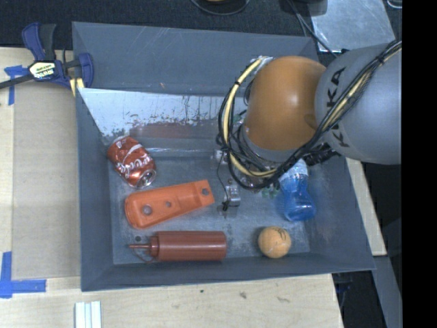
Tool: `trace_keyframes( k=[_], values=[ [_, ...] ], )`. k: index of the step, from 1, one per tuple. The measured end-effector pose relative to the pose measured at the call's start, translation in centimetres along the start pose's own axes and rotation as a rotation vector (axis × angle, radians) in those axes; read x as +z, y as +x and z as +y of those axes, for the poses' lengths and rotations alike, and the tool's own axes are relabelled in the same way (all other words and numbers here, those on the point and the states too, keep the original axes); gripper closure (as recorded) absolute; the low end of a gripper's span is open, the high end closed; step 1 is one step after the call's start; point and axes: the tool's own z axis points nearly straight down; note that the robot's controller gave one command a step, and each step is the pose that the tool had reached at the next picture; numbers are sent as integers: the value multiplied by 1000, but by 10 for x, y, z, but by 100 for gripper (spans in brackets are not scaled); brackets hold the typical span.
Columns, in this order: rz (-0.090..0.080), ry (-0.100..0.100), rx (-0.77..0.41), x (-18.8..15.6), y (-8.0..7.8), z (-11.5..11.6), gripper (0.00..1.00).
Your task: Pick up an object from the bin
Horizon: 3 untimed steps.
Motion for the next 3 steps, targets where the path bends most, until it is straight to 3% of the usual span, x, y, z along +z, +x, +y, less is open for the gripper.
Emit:
trace_keyframes(
  k=[1,2,3],
  values=[
    [-8,-1,2,-5,-2,0,0],
    [-6,-1,66,99,-10,35,0],
    [-7,0,-62,106,4,21,100]
  ],
)
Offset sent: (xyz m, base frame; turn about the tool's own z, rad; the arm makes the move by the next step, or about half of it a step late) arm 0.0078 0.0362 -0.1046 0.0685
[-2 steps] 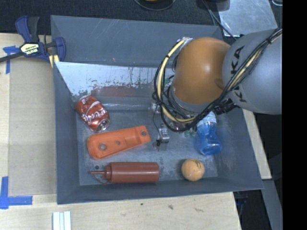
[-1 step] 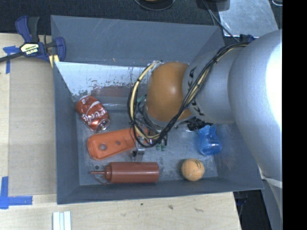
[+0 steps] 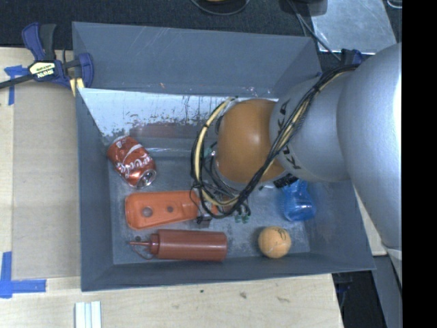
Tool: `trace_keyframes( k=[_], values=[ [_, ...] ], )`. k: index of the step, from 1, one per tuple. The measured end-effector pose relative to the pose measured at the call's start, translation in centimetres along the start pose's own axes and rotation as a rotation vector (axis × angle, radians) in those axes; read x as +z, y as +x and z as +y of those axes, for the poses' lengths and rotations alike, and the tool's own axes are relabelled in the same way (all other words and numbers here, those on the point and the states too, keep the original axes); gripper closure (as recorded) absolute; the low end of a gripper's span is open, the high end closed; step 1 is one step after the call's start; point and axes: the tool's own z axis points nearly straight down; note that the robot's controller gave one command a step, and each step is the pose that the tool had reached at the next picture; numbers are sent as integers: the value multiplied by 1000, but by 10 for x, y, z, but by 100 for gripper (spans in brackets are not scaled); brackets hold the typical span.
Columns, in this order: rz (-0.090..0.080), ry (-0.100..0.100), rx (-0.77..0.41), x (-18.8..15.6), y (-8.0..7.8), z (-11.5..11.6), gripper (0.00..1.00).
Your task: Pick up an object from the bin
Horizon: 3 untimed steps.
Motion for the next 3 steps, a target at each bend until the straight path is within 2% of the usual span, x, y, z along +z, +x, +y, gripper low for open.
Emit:
trace_keyframes(
  k=[1,2,3],
  values=[
    [0,0,0,0,0,0,100],
    [-2,0,-34,-120,5,0,100],
    [-2,0,-34,-120,5,0,100]
  ],
)
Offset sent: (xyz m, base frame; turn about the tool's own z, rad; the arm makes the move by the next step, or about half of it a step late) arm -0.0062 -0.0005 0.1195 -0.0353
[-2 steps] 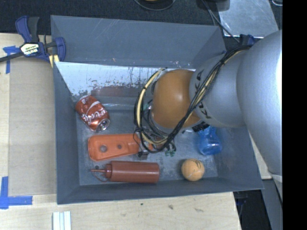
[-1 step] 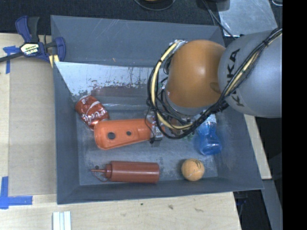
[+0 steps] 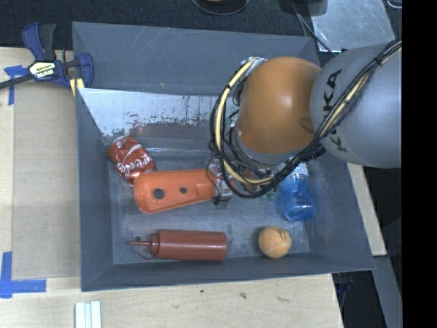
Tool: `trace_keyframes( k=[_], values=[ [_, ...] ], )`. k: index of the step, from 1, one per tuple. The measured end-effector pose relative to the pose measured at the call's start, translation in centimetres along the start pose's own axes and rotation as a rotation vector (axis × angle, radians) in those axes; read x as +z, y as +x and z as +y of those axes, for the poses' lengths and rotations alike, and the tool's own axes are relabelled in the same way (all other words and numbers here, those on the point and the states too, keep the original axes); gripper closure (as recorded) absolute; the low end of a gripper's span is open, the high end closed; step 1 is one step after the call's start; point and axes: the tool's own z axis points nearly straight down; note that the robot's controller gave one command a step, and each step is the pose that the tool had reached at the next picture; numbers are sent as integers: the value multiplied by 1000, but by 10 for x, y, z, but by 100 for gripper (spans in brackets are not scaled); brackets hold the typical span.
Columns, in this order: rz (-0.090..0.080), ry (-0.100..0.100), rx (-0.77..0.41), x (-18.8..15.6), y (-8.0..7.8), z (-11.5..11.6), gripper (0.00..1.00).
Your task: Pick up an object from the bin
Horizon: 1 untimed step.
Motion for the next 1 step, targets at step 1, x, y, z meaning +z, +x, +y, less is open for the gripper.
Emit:
trace_keyframes(
  k=[1],
  values=[
    [-3,0,4,-116,17,4,100]
  ],
)
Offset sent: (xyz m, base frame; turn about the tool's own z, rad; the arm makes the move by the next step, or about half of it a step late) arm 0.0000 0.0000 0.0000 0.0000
